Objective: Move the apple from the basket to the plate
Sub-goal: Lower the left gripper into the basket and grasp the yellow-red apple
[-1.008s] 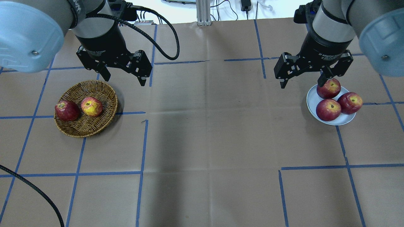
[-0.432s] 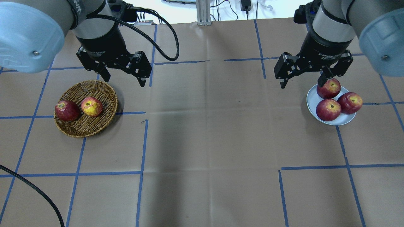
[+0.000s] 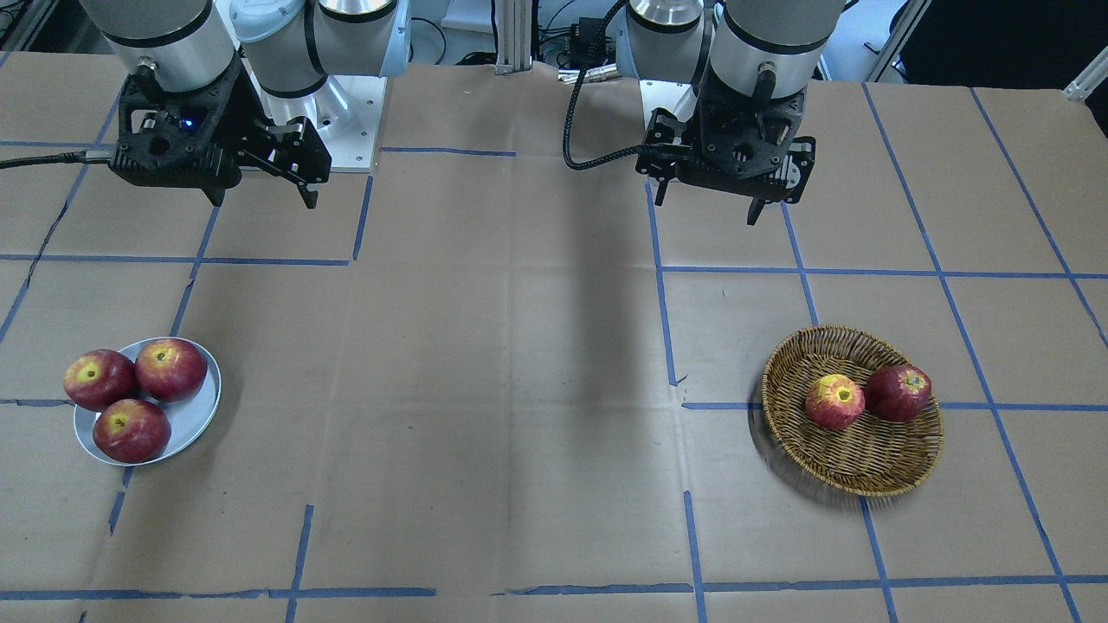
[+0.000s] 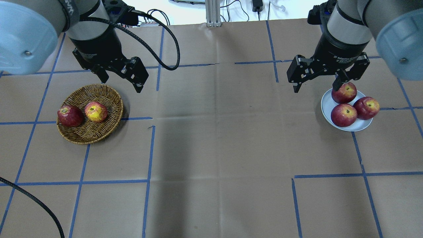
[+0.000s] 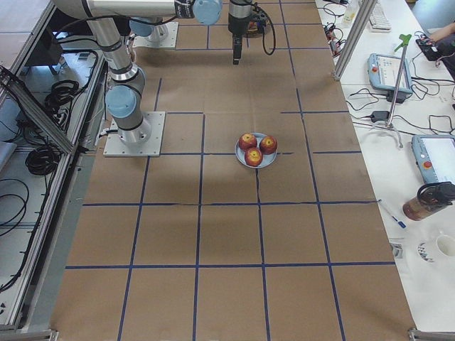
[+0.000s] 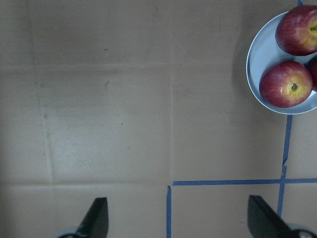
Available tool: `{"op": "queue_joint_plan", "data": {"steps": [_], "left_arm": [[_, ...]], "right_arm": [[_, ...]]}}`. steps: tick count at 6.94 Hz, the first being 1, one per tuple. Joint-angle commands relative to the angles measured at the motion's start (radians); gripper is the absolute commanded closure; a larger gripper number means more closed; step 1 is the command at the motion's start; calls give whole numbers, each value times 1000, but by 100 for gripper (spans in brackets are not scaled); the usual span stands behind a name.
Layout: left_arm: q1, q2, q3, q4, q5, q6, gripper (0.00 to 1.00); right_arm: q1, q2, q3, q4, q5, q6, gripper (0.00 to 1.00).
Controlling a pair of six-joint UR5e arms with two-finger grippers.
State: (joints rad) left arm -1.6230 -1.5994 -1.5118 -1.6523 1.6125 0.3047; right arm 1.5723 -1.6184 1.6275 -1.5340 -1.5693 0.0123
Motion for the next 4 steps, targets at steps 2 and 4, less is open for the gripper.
{"op": "queue_joint_plan", "data": {"steps": [2, 4], "left_arm": [[252, -8, -141, 98, -9, 311, 1], [331, -68, -258, 341, -3, 471, 1]], "right_arm": [[0, 0, 2, 0, 0, 0, 0], [0, 0, 2, 0, 0, 0, 0]]}}
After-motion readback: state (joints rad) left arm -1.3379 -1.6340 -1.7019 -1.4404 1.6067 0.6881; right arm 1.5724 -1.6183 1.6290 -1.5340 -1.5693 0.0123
